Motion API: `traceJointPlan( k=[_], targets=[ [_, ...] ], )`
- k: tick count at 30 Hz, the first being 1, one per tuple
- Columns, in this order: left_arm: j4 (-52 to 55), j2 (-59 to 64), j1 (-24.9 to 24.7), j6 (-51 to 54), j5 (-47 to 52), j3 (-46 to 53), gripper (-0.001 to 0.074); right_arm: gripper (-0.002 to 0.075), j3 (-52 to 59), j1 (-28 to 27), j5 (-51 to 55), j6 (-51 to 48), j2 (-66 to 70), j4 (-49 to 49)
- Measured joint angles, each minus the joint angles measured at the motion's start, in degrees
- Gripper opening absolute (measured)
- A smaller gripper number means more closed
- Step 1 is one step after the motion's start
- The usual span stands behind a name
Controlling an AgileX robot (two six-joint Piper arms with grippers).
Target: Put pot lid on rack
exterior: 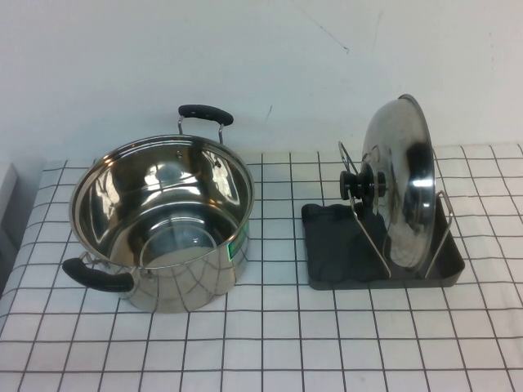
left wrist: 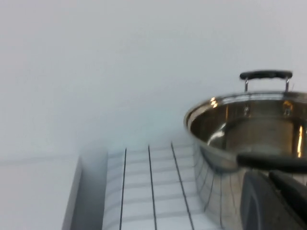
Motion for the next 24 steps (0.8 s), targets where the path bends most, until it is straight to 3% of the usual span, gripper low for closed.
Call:
traceJointPlan(
  k=[9,24],
  targets=[
    [-0.85,-1.51,3.77,0.00,18.31,0.03,-0.0002,-0.0001,0.07,0.00,0.13,0.00,-0.14,0.00],
    [-0.25,-1.51,4.23,-1.75,19.89,-0.28,-0.0002,-0.0001,0.07,0.00,0.13,0.00,-0.13,0.00]
  ],
)
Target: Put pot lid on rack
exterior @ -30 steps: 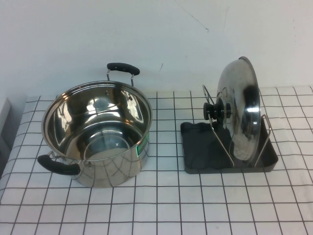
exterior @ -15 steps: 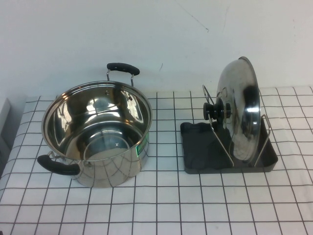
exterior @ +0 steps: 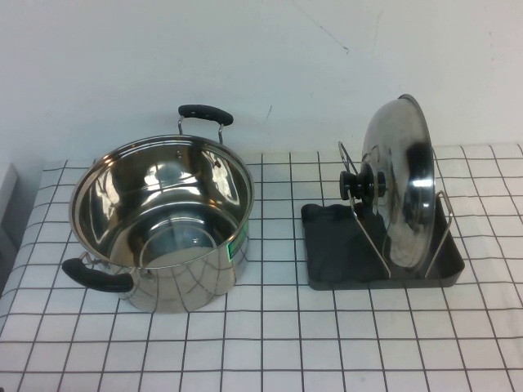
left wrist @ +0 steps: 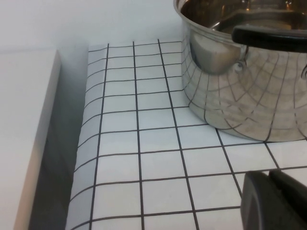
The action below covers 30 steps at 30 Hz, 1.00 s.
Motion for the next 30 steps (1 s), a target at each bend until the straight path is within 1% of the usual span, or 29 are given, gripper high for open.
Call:
traceJointPlan(
  k=[30],
  targets=[
    [1.36,0.00,0.07,-1.16,0.00,0.00,-0.0002,-0.0001,0.00,0.00,0.00,0.00,0.00,0.00]
  ],
)
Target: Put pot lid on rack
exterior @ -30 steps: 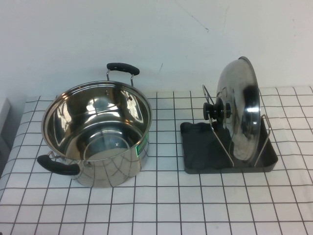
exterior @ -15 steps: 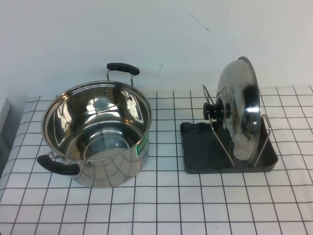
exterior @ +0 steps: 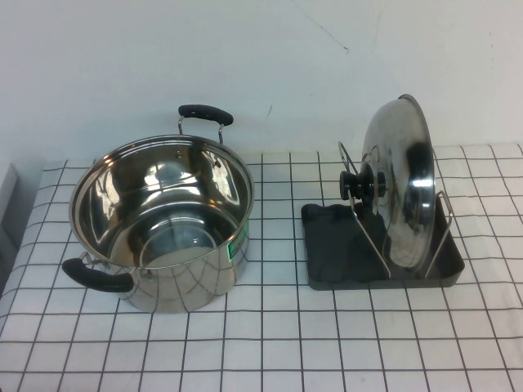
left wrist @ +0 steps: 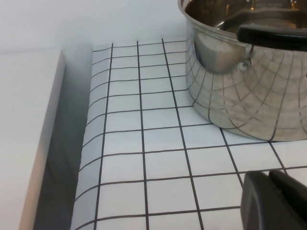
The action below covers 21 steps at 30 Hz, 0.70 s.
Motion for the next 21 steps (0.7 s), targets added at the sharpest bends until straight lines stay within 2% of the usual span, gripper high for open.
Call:
traceJointPlan(
  k=[10,17,21],
  targets=[
    [0.09,0.00,0.00,-0.09,0.00,0.00,-0.0002,-0.0001,1.75,0.00,-3.55,1.29,-1.12,-1.18],
    [0.09,0.00,0.00,-0.09,0.00,0.00,-0.0002,-0.0001,8.92,0.00,-6.37,26.78,-7.76,-21.67],
    [0.09,0.00,0.00,-0.09,0.00,0.00,-0.0002,-0.0001,12.45,0.00,-10.96,32.29,-11.87,-24.67]
  ],
)
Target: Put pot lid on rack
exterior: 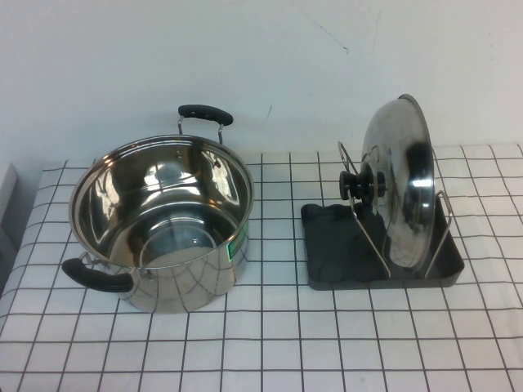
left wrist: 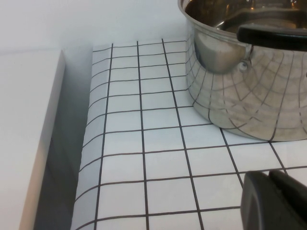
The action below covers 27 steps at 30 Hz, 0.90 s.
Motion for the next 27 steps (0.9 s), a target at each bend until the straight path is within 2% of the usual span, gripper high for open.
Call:
traceJointPlan(
  k=[7,27],
  targets=[
    [0.00,0.00,0.00,0.00,0.00,0.00,-0.0002,-0.0002,7.36,0.00,-4.58,4.54,-2.02,-0.51],
    [0.00,0.00,0.00,0.13,0.00,0.00,-0.0002,-0.0002,7.60,0.00,-5.56,6.20,-2.11,-0.68]
  ],
)
